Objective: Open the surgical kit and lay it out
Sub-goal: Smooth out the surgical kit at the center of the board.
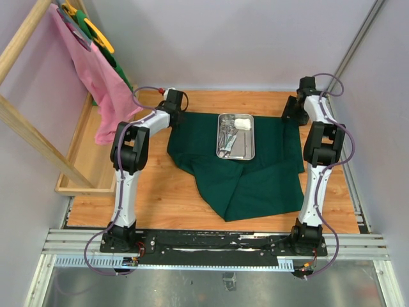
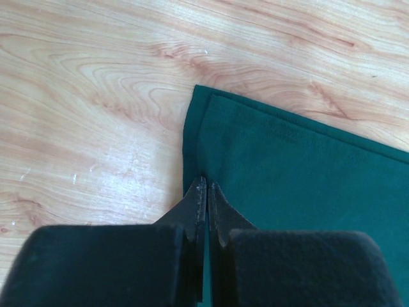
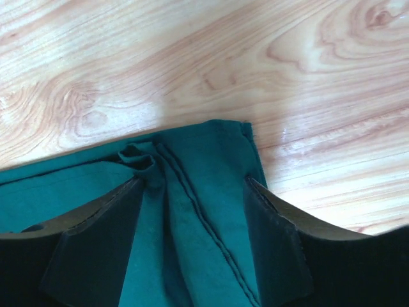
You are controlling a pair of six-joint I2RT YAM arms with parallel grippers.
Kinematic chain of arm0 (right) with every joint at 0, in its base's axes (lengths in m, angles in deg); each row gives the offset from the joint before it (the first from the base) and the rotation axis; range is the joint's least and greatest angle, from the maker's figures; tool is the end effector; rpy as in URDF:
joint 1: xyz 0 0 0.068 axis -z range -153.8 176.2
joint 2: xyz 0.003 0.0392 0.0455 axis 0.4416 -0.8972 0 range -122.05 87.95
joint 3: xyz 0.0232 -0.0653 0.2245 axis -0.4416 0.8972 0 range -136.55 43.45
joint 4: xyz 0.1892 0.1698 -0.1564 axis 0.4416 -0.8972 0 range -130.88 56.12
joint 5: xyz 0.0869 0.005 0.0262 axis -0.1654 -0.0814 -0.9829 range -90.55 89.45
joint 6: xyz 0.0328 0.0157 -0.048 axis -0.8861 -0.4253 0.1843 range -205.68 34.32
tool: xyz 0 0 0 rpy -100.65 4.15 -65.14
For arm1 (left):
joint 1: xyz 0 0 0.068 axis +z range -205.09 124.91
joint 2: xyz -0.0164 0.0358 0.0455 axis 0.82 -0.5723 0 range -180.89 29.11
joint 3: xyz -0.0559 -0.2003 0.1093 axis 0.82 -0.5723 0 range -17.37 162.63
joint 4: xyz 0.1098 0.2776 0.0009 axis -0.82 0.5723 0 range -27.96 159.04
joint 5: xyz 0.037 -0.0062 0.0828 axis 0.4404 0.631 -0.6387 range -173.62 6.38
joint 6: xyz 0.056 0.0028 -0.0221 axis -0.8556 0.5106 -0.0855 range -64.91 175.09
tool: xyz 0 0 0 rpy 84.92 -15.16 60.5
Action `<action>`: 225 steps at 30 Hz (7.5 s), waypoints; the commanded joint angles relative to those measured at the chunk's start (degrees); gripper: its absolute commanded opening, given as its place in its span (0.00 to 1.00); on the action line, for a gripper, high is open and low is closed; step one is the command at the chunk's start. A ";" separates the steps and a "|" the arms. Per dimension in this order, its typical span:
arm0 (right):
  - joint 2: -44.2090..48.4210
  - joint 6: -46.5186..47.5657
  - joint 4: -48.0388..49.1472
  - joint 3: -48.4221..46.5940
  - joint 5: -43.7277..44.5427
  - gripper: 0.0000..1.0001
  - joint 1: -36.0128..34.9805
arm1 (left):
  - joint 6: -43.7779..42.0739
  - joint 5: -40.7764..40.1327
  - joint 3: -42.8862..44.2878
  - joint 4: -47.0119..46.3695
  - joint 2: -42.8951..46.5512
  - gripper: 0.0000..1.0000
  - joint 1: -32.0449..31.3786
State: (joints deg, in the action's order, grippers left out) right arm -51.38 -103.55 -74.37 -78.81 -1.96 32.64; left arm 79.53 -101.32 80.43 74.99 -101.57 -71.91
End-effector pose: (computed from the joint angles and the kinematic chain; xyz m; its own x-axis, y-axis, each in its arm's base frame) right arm 0.5400 -0.0598 0.1338 -0.7678 0.3954 -0.5042 0.3516 0.9178 0.1844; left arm 0.5005 -0.1371 0.0963 -0.6551 -0.2138 -0.7247 -0.2177 0.9719 -0.0899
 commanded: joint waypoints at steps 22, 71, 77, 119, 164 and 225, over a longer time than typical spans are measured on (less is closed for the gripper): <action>15.84 -4.06 14.72 22.67 -2.89 0.64 1.20 | -1.91 0.06 -3.84 1.29 -0.63 0.00 2.16; 17.94 -2.42 15.54 27.37 0.77 0.41 -0.64 | -3.13 1.00 -3.40 1.29 0.17 0.00 2.76; 12.73 -0.09 10.42 21.27 3.61 0.39 -2.63 | -3.19 1.03 -3.29 1.26 0.11 0.00 2.84; 5.67 -0.49 4.28 10.58 10.07 0.01 0.69 | -3.46 0.64 -1.66 0.98 -0.77 0.00 4.52; 15.55 -8.81 18.51 6.50 -13.57 0.76 8.15 | 1.22 18.32 22.75 6.27 -5.59 0.52 10.16; 91.77 -11.52 -23.28 70.41 5.06 0.46 -5.12 | 7.19 17.65 -38.90 -3.29 50.16 0.50 -8.51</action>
State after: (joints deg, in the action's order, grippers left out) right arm 39.00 -117.42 -92.36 -5.50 0.18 28.01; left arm 86.66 -81.73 42.53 71.41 -51.99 -79.10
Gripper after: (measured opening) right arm 0.330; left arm 0.500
